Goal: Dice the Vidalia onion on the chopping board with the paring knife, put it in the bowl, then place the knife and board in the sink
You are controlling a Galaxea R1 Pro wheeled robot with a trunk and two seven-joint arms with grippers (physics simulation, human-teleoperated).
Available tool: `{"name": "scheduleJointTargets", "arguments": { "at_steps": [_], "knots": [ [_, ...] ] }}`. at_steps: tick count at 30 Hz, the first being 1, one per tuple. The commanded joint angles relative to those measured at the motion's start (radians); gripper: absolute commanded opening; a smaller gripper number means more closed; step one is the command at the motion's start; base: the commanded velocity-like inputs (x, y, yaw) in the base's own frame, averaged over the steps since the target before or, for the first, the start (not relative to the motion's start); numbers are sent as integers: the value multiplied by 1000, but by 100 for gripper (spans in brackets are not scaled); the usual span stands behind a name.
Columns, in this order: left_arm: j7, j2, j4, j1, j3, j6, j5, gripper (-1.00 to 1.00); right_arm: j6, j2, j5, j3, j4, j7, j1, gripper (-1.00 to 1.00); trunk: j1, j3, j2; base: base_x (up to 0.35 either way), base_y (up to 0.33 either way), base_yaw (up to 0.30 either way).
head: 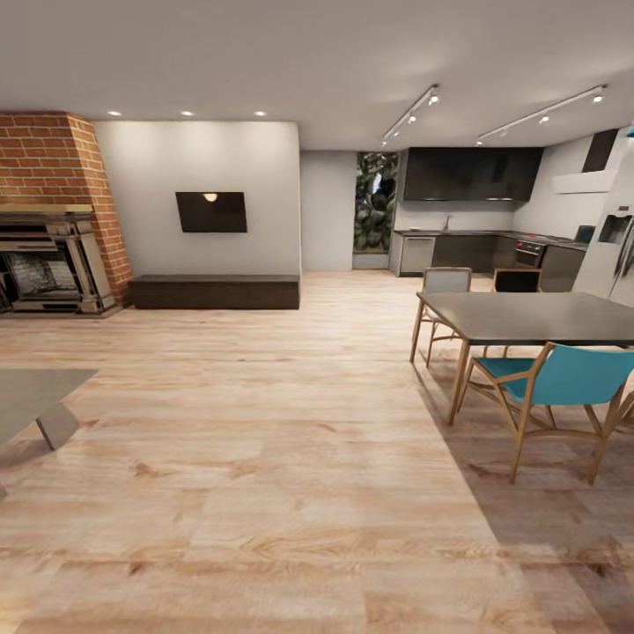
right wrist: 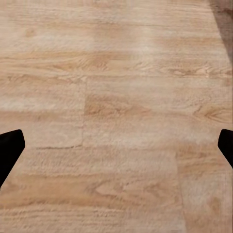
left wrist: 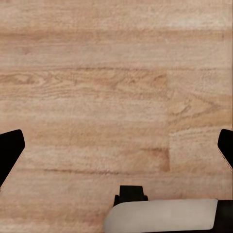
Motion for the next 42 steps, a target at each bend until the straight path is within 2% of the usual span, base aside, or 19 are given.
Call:
{"name": "scheduleJointTargets", "arguments": {
  "at_steps": [1, 42],
  "knots": [
    [0, 0, -1, 0, 1, -1, 1, 100, -2, 0, 1, -1, 0, -1, 0, 100, 1, -1, 0, 317, 0, -9],
    [0, 1, -1, 0, 1, -1, 0, 100, -2, 0, 1, 4, 0, -1, 0, 100, 1, -1, 0, 317, 0, 0]
  ]
}}
